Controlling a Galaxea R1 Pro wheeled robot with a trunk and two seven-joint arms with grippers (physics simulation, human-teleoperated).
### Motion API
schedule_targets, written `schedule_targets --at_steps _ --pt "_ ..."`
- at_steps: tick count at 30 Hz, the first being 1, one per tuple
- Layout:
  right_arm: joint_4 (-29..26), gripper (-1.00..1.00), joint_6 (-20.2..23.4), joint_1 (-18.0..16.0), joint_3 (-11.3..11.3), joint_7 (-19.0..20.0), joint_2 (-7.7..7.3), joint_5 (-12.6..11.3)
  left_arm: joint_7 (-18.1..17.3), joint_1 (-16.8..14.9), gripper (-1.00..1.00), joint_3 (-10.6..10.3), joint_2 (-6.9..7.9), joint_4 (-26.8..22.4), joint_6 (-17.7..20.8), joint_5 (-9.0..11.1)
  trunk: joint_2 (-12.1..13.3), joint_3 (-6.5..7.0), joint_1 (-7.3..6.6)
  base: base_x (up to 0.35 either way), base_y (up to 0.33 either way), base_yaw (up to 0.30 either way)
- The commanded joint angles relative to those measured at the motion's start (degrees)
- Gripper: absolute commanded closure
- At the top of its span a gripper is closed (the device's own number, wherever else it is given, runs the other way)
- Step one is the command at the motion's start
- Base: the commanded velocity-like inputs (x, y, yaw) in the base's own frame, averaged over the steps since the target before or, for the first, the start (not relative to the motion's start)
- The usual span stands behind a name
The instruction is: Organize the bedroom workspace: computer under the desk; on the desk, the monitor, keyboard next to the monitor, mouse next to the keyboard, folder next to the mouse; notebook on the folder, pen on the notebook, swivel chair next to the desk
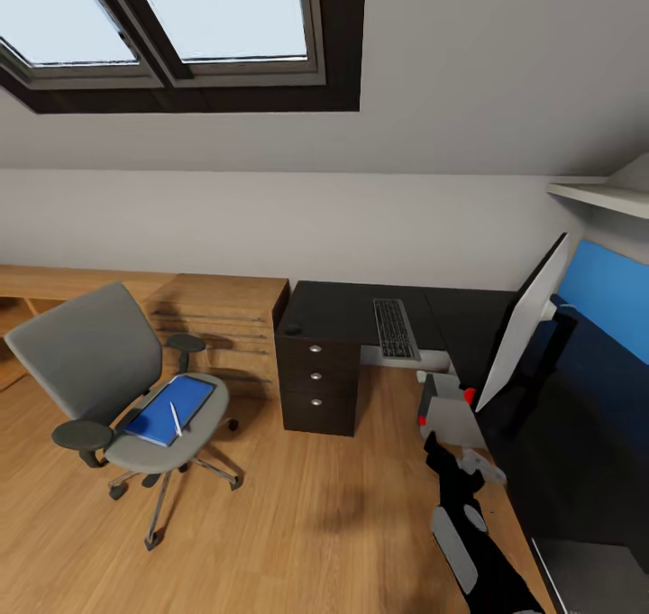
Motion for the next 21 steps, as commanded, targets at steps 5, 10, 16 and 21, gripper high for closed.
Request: schedule_targets --at_steps 5,10,16,21 --pt "-10.6 -1.00 33.4 0.7 -0.4 -5.9 -3.37 1.2 0.5 -0.1 -1.00 -0.4 0.12 0.0 -1.1 0.7 1.9 0.81 -1.08 0.000 0.000 0.000" --pt "-15.0 -1.00 42.5 0.8 -0.7 -6.5 -4.85 1.4 0.5 -0.1 -1.00 -0.3 0.12 0.0 -3.9 0.7 3.9 1.71 -2.18 0.000 0.000 0.000" --pt "-15.8 -1.00 43.6 0.9 -0.8 -6.7 -4.93 1.4 0.4 -0.1 -1.00 -0.3 0.08 0.0 -4.4 0.8 5.2 2.24 -2.84 0.000 0.000 0.000" --pt "-15.9 -1.00 43.8 0.9 -0.7 -6.7 -4.93 1.6 0.3 -0.1 -1.00 -0.4 0.05 0.0 -4.5 0.8 5.2 2.24 -2.84 0.000 0.000 0.000"
